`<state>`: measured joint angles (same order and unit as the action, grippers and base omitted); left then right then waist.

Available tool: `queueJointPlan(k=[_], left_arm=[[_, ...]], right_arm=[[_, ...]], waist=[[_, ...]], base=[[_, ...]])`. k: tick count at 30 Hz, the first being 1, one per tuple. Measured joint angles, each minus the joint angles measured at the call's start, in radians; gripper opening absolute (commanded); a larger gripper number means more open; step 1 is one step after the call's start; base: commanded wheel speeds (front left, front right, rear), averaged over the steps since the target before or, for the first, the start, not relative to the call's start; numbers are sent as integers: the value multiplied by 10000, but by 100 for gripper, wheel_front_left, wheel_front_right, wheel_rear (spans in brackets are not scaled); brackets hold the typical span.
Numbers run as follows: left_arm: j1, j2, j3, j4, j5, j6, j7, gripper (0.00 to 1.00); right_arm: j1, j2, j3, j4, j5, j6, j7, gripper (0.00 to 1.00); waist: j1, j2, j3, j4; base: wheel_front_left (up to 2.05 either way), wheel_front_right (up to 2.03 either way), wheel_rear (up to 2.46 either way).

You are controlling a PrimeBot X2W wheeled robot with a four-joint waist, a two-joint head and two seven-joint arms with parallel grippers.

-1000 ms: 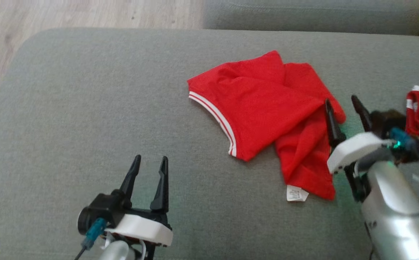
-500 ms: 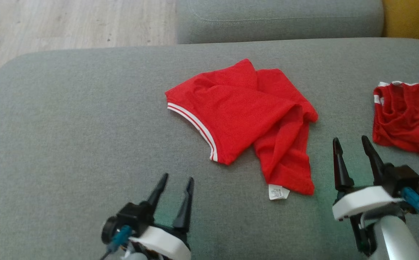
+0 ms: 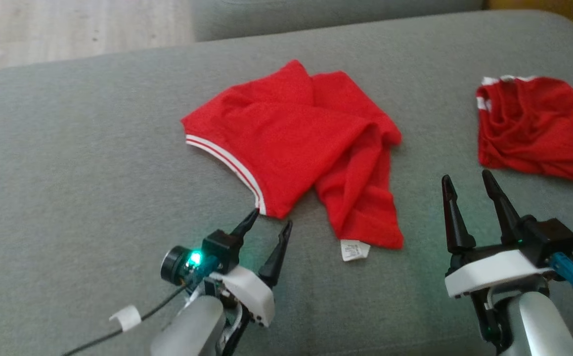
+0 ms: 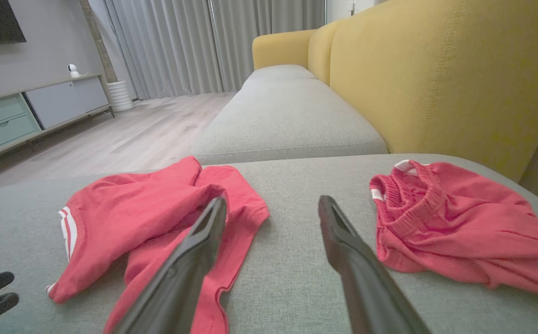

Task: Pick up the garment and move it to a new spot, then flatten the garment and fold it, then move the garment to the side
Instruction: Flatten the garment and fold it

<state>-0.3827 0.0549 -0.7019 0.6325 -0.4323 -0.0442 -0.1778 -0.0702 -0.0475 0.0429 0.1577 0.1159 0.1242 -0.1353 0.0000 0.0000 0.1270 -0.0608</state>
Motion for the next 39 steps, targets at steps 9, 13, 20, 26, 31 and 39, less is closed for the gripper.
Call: queueJointPlan(k=[9, 13, 20, 26, 31, 39], left_arm=[[-1004, -52, -533, 1484, -602, 21, -188, 100], [-1347, -73, -765, 2040, -901, 144, -263, 96], [-1707, -86, -1003, 2853, -1239, 359, -439, 0], [-1720, -119, -1127, 3210, -1241, 453, -579, 0], [-1715, 29, -999, 2493, -976, 832, -667, 0], [-847, 1271, -13, -1212, 134, 1825, -742, 0]], right_arm=[[-13, 0, 102, -48, 75, 0, 8, 100], [-17, 0, 104, -50, 77, 0, 4, 100], [-16, 0, 40, -38, 104, 0, -23, 100], [-12, 0, -90, -13, 104, 0, -56, 100], [9, 0, -213, -21, 104, 0, -102, 100], [325, 2, -516, -54, 105, 0, -113, 100]], waist=[[1, 0, 470, -876], [1, 0, 559, -1131], [0, 0, 453, -1158], [0, 0, 217, -891], [0, 0, -43, -593], [0, 0, -418, -210]], base=[[0, 0, 0], [0, 0, 0], [0, 0, 0], [0, 0, 0], [0, 0, 0], [0, 0, 0]])
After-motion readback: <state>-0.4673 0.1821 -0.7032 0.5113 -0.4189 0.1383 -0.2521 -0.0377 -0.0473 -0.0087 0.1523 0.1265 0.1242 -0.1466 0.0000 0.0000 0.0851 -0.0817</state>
